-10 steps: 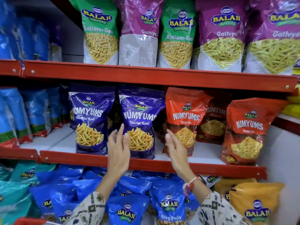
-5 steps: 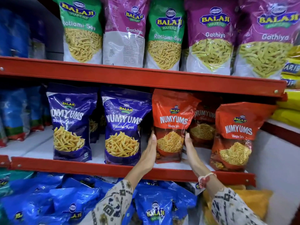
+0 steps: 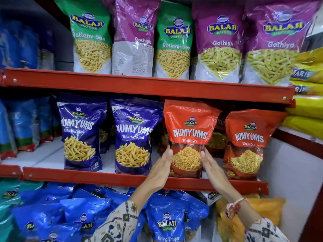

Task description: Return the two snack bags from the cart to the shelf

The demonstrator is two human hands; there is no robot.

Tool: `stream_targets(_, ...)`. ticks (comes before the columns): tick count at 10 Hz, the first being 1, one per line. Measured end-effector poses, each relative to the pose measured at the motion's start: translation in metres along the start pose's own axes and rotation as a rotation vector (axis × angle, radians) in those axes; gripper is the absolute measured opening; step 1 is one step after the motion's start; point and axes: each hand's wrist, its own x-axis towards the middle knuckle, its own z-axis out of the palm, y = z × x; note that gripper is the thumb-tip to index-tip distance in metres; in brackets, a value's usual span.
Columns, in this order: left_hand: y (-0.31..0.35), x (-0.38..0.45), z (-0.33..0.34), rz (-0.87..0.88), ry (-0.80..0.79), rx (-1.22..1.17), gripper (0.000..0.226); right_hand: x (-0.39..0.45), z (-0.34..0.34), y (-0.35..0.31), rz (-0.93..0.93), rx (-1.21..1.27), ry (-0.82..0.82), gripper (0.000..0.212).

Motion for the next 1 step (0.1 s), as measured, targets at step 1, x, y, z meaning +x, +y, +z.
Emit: stream_targets(1,0.0246,-0.0055,-0.0152,0.122,0.193,0.068,0.070,-0.0048,-0.0258,-0.0300,-0.119,-0.082,0.146,0.070)
